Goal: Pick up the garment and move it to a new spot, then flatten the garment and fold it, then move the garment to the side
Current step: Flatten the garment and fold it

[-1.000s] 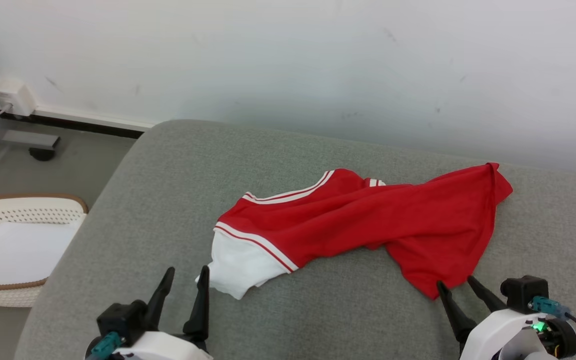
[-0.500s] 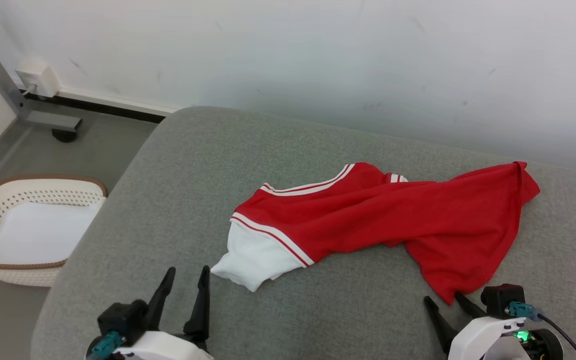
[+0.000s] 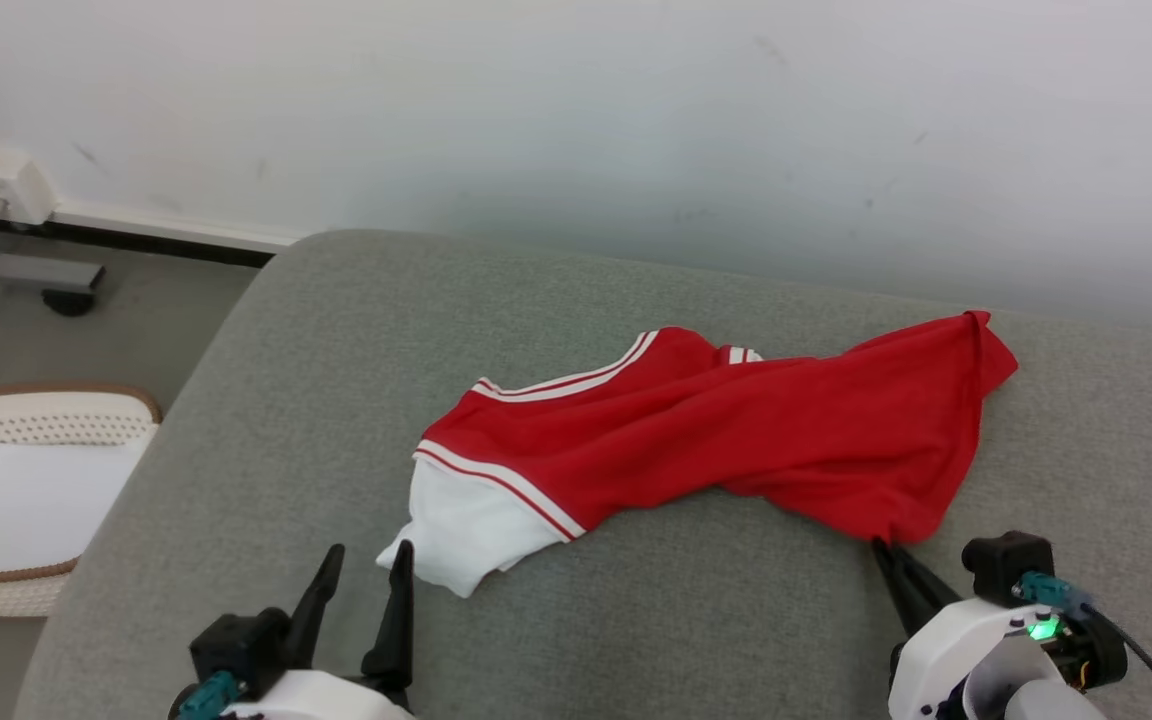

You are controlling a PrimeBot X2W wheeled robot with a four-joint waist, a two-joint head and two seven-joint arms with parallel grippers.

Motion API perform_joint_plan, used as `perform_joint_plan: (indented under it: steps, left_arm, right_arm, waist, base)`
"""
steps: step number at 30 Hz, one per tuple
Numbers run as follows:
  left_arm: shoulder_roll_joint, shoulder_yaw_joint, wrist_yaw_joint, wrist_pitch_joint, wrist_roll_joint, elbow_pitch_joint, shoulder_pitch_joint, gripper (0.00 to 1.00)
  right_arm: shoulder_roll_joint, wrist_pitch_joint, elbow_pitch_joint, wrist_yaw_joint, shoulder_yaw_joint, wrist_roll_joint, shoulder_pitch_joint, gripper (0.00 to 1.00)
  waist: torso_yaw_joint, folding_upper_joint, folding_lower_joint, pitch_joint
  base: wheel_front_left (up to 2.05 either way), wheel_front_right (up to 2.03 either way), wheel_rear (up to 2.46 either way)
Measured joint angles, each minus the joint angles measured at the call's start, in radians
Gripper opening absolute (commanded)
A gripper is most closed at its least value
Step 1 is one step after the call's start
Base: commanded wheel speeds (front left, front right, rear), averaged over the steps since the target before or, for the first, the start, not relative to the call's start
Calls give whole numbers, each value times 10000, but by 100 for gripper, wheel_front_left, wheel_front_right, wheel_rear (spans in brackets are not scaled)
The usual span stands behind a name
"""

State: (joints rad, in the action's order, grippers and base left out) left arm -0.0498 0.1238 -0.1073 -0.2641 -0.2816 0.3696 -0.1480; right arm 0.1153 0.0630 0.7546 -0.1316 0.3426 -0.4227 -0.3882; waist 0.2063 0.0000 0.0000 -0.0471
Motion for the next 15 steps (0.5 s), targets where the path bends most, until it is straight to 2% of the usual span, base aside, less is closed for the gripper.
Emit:
perform_joint_plan:
  steps: [5, 15]
  left_arm:
    - [-2, -88, 27, 0, 0, -12, 149, 100]
    - [-144, -437, 173, 0, 0, -251, 346, 100]
  right_arm:
    - [550, -491, -1507, 0, 44, -182, 129, 0]
    - [3095, -4357, -6410, 0, -297, -1611, 2066, 0]
  waist:
    - [-467, 0, 0, 131]
    - [-1585, 0, 0, 233]
  base:
    - [0, 0, 0]
    - [0, 0, 0]
